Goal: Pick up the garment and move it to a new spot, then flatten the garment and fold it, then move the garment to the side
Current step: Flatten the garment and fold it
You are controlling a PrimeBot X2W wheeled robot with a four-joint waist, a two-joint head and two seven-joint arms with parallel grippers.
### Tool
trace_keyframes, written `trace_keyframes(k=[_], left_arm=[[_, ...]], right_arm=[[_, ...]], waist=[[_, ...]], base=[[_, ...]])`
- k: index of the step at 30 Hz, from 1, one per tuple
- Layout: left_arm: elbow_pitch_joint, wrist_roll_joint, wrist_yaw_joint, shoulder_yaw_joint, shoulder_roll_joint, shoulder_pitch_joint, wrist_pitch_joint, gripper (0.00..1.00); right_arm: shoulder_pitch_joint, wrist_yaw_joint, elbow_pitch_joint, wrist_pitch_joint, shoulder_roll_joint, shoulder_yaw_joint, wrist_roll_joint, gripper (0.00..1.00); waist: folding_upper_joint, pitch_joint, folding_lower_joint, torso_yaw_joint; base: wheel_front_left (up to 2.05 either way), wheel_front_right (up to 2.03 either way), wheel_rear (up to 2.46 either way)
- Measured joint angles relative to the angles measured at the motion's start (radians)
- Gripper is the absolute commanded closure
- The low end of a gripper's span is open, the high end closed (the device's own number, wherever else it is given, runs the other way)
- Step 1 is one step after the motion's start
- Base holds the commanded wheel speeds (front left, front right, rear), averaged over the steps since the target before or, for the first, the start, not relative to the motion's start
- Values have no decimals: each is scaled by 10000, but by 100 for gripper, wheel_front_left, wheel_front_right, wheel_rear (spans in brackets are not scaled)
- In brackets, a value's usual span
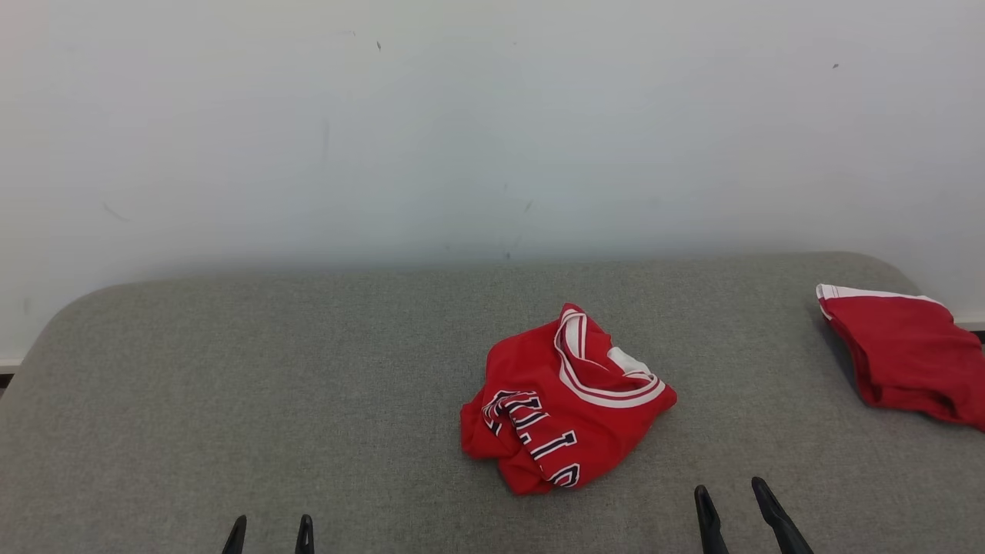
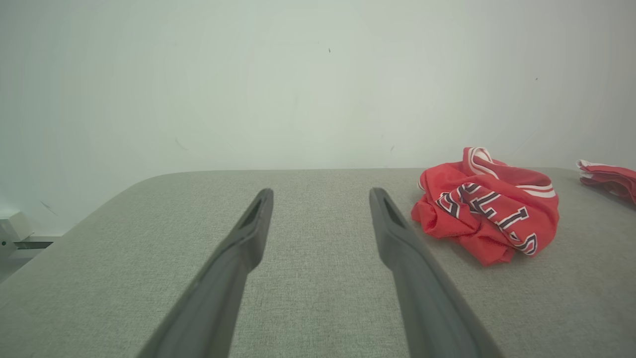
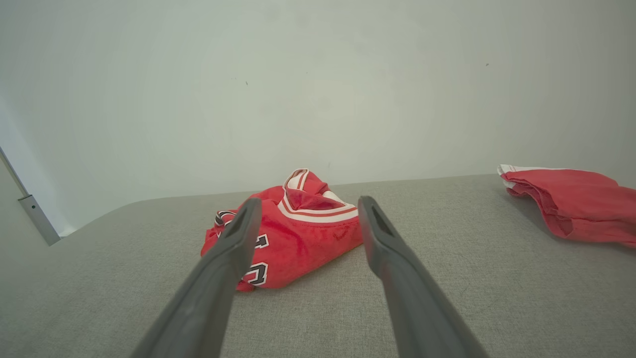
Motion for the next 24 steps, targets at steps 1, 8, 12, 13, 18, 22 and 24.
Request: trace_keyframes(k=[1, 8, 12, 13, 18, 22, 24], left_arm=[[-2, 2, 4, -12, -2, 2, 0, 0], [-29, 27, 75, -117, -2, 16, 0, 0], [-36, 69, 119, -163, -2, 16, 0, 0], [-38, 88, 138, -167, -2, 16, 0, 0], [-44, 105, 176, -205, -2, 15, 0, 0], [-40, 109, 221, -236, -2, 12, 0, 0], [-33, 109, 244, -240, -2, 12, 0, 0]], right_arm=[[0, 0, 13, 0, 0, 0, -4, 0], [12, 0, 77, 0, 2, -121, -353, 0], [18, 0, 92, 0, 21, -161, -403, 0], [19, 0, 92, 0, 21, -165, -407, 0], [20, 0, 88, 0, 31, -188, -431, 0], [20, 0, 96, 0, 38, -194, -439, 0], [20, 0, 102, 0, 42, -194, -439, 0]], waist=[[0, -4, -1, 0], [0, -38, 0, -41], [0, -30, 0, -63], [0, -27, 0, -68], [0, 9, 0, -76], [1, 32, 0, -70], [1, 35, 0, -67]], base=[[0, 0, 0], [0, 0, 0], [0, 0, 0], [0, 0, 0], [0, 0, 0], [0, 0, 0], [0, 0, 0]])
